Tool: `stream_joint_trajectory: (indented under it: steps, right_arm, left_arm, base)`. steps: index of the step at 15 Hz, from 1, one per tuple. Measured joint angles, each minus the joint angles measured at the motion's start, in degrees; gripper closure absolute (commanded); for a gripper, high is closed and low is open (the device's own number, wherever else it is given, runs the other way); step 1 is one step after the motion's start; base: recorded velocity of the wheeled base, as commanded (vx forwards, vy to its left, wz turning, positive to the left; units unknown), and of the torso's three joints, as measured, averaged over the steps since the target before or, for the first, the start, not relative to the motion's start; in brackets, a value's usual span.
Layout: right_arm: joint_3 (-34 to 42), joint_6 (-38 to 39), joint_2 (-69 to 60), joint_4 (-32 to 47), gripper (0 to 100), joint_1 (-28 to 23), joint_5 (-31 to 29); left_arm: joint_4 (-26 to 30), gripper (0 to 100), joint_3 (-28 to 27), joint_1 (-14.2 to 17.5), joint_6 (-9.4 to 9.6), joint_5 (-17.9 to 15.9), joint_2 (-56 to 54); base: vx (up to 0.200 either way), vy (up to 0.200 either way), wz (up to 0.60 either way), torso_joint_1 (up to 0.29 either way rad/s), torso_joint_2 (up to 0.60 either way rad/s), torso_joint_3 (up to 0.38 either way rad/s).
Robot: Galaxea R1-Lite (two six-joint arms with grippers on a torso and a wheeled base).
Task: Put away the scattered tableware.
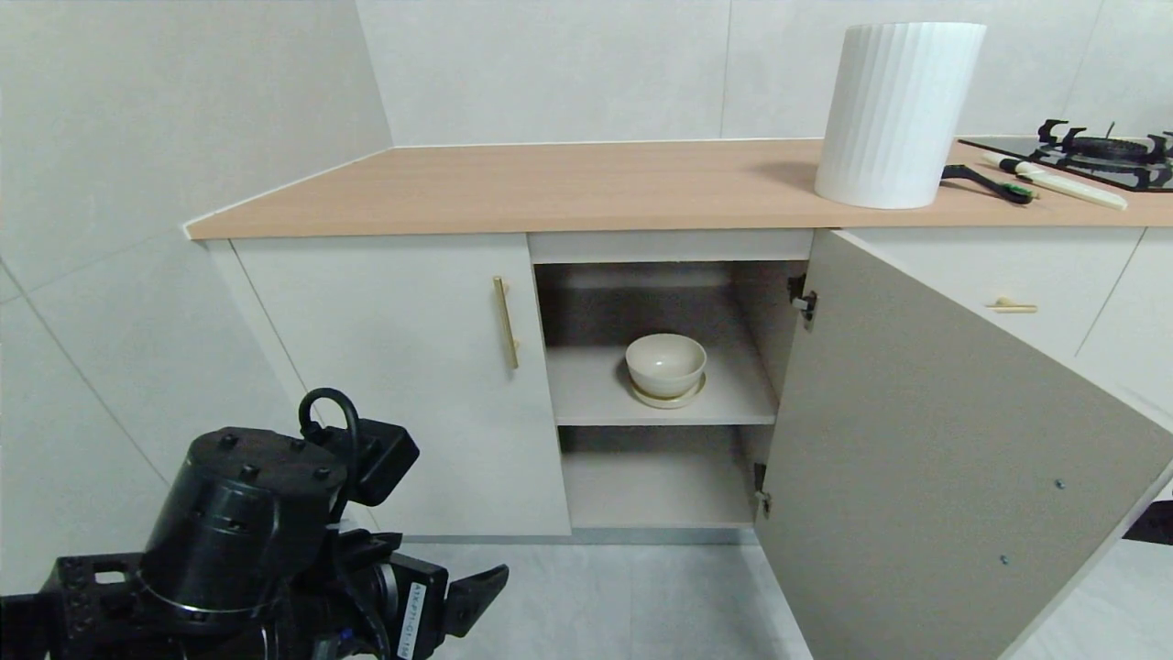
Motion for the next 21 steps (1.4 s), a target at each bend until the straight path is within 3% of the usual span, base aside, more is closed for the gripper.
stream_joint_trajectory:
  steps: [4, 11, 21]
  right_arm:
    - [0.0, 0.18, 3.06, -2.79, 0, -1.76, 3.89]
    - [1.4, 0.49, 4.45, -7.8, 0, -1.29, 5.74]
    - [9.39, 8.25, 4.83, -21.76, 0, 14.41, 5.75]
  left_arm:
    - [0.0, 0, 0.0, 0.0, 0.02, 0.0, -0.02]
    - [0.01, 0, 0.0, 0.0, 0.09, 0.0, -0.02]
    - [0.01, 0, 0.0, 0.0, 0.09, -0.01, -0.09]
  base:
    - [0.0, 0.0, 0.0, 0.0, 0.0, 0.0]
    - [0.0, 0.0, 0.0, 0.0, 0.0, 0.0]
    - [0.0, 0.0, 0.0, 0.0, 0.0, 0.0]
